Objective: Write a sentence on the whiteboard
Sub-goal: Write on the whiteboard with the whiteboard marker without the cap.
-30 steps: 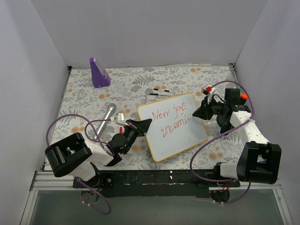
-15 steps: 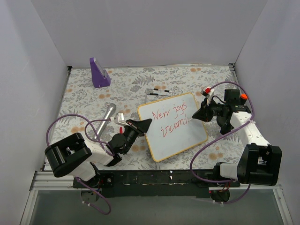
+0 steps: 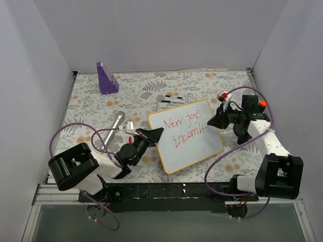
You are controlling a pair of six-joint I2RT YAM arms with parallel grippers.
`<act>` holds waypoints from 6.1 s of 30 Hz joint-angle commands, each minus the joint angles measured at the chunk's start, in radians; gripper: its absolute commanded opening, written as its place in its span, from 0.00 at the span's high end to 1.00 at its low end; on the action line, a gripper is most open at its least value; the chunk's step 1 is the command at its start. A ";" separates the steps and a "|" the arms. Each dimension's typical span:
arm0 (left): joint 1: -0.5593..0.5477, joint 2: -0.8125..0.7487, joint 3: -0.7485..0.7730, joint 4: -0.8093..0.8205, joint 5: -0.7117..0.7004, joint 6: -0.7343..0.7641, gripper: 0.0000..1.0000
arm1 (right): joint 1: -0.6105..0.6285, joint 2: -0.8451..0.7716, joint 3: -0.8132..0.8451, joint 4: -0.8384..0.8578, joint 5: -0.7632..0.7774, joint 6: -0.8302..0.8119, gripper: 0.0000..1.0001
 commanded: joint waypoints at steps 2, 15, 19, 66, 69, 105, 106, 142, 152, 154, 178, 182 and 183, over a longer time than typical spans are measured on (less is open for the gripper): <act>-0.003 -0.019 -0.010 0.264 0.036 0.069 1.00 | 0.004 0.015 0.042 0.050 -0.009 0.020 0.99; -0.003 -0.019 -0.010 0.266 0.036 0.068 1.00 | 0.004 0.025 0.040 0.113 0.020 0.068 0.99; -0.005 -0.021 -0.014 0.267 0.035 0.069 1.00 | 0.001 0.023 0.034 0.125 0.037 0.073 0.99; -0.003 -0.016 -0.013 0.275 0.042 0.075 1.00 | -0.091 -0.017 0.028 0.064 -0.001 0.020 0.99; -0.005 -0.015 -0.008 0.272 0.044 0.075 1.00 | -0.091 -0.003 0.031 0.084 -0.004 0.037 0.99; -0.005 -0.018 -0.014 0.276 0.041 0.075 1.00 | -0.051 0.060 0.005 0.096 -0.024 0.054 0.99; -0.005 -0.018 -0.013 0.276 0.041 0.075 1.00 | -0.050 0.061 0.005 0.089 -0.026 0.053 0.99; -0.005 -0.012 -0.017 0.289 0.036 0.082 1.00 | -0.045 0.038 0.025 -0.014 0.083 -0.015 0.99; -0.005 -0.009 -0.020 0.295 0.036 0.085 1.00 | -0.045 0.074 0.075 0.019 0.082 0.020 0.99; -0.005 -0.009 -0.020 0.296 0.035 0.085 1.00 | -0.045 0.080 0.081 0.029 0.079 0.033 0.99; -0.005 -0.004 -0.017 0.304 0.041 0.083 1.00 | -0.044 0.094 0.112 0.039 0.025 0.054 0.99; -0.005 0.001 -0.019 0.304 0.042 0.083 1.00 | -0.044 0.098 0.109 0.038 0.034 0.050 0.99; -0.005 -0.001 -0.017 0.304 0.041 0.082 1.00 | -0.044 0.098 0.108 0.038 0.034 0.050 0.99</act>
